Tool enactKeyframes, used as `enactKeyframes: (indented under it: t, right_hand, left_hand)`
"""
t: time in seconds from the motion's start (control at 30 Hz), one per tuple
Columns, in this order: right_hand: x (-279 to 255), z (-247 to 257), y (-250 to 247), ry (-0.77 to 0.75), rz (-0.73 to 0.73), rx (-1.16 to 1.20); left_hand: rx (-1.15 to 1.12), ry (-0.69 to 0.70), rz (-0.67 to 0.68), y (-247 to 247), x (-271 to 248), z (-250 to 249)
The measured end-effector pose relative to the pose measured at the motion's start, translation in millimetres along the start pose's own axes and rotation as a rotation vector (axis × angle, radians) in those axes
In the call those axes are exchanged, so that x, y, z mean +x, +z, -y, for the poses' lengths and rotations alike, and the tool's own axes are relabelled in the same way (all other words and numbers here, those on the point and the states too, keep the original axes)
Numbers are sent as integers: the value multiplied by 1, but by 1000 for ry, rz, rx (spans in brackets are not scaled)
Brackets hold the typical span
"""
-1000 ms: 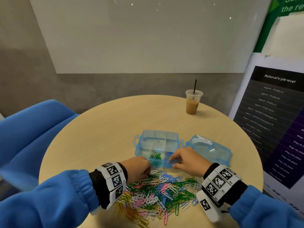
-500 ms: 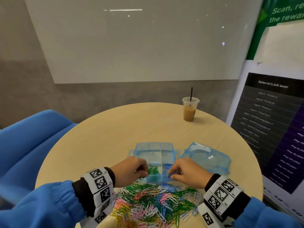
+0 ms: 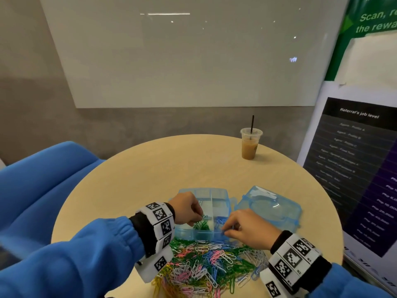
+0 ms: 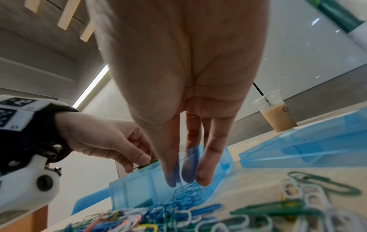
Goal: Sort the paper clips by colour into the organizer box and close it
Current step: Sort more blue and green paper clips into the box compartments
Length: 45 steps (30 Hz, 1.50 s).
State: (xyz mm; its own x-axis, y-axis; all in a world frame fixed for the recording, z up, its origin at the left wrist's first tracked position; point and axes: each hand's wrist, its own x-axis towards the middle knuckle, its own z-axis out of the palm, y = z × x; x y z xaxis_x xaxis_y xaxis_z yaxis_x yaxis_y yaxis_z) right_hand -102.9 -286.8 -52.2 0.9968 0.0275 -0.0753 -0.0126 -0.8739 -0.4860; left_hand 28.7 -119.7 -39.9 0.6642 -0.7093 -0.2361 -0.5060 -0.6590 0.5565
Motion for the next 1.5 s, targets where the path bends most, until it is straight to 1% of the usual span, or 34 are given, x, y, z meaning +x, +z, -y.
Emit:
enactKeyframes:
  t: [0.1, 0.17, 0.27, 0.33, 0.4, 0.47, 0.5, 0.57, 0.6, 0.67, 0.73, 0.8, 0.9, 1.0, 1.07, 1.2, 1.27, 1.43, 1.5]
  right_hand:
    - [0, -1, 0, -3, 1, -9]
    - [0, -2, -1, 3, 8, -3]
    - [0, -3, -1, 11, 17, -1]
    - [0, -3, -1, 13, 19, -2]
    - [2, -3, -1, 14, 16, -6]
    - [5, -5, -1, 17, 9, -16]
    - [7, -5, -1, 22, 2, -21]
    - [10, -6, -2, 34, -10, -34]
    - [11, -6, -3, 41, -11, -42]
    - [14, -7, -5, 50, -14, -58]
    - [16, -7, -7, 50, -8, -74]
    - [19, -8, -9, 37, 13, -84]
    - [22, -9, -11, 29, 40, -75]
    - [24, -10, -11, 30, 47, -72]
    - [24, -11, -10, 29, 47, -79]
    - [22, -12, -9, 19, 42, -77]
    - [21, -12, -8, 10, 45, -71]
    - [18, -12, -8, -14, 44, -54]
    - [18, -12, -8, -17, 48, -49]
  left_hand:
    - [-76, -17, -26, -1, 2, -1]
    - [-155, 12, -63, -2, 2, -1]
    - [-263, 62, -156, -10, -4, -1]
    - [-274, 104, -195, -16, -12, 0]
    - [-167, 151, -169, -21, -24, 3]
    - [-24, 153, -141, -25, -34, 11]
    - [26, 129, -149, -28, -37, 17]
    - [103, 33, -159, -35, -41, 31]
    - [155, -27, -135, -37, -42, 38]
    - [274, -111, -23, -39, -45, 50]
    - [341, -114, 90, -34, -47, 55]
    - [344, -94, 145, -25, -47, 56]
    - [348, -65, 162, -13, -43, 54]
    - [400, -30, 172, -6, -38, 50]
    - [417, -4, 157, -4, -37, 48]
    - [362, 42, 91, 1, -36, 49]
    - [351, 51, 83, 1, -37, 49]
    - [442, 38, 172, 3, -35, 49]
    - [457, 36, 188, 5, -35, 50]
